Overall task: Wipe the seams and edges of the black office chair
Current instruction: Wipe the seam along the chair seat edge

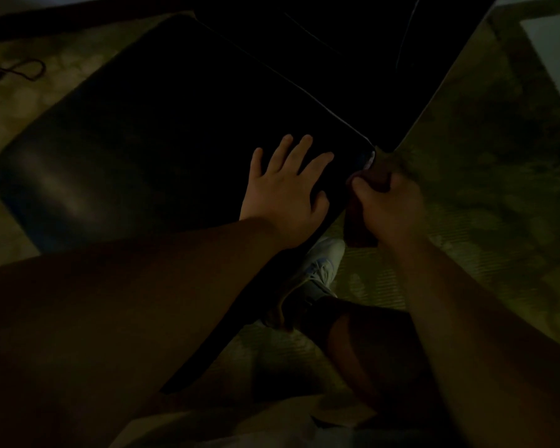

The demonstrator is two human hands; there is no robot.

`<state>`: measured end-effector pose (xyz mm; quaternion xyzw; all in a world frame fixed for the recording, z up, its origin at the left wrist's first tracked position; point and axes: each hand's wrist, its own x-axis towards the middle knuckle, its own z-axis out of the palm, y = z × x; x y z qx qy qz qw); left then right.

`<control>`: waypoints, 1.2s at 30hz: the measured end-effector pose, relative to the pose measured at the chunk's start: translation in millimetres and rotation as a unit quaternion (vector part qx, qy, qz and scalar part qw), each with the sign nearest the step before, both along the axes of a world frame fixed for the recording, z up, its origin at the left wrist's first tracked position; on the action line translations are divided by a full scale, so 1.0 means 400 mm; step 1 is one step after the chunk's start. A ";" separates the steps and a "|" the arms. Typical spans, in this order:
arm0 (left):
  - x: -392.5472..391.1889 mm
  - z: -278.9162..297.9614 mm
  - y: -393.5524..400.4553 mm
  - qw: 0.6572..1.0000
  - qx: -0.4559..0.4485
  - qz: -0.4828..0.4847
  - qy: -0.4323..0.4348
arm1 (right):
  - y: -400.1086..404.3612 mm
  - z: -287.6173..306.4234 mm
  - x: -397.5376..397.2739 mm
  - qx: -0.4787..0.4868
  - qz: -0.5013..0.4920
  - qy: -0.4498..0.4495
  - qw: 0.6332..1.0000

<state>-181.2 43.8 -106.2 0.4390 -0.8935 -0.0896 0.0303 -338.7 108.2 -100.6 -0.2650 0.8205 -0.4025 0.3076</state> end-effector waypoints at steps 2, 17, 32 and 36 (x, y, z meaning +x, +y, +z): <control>0.002 0.001 0.005 1.000 0.003 -0.001 0.001 | 0.002 -0.006 -0.006 0.016 -0.004 0.007 1.000; 0.002 -0.004 -0.001 1.000 -0.004 0.002 0.006 | -0.001 -0.023 -0.010 0.052 -0.038 0.038 0.997; 0.004 -0.010 -0.002 1.000 -0.002 -0.003 0.009 | -0.021 0.000 -0.017 0.037 -0.059 0.008 0.998; 0.003 -0.009 -0.004 1.000 -0.001 -0.007 0.011 | -0.043 0.016 -0.019 0.085 0.053 0.106 0.989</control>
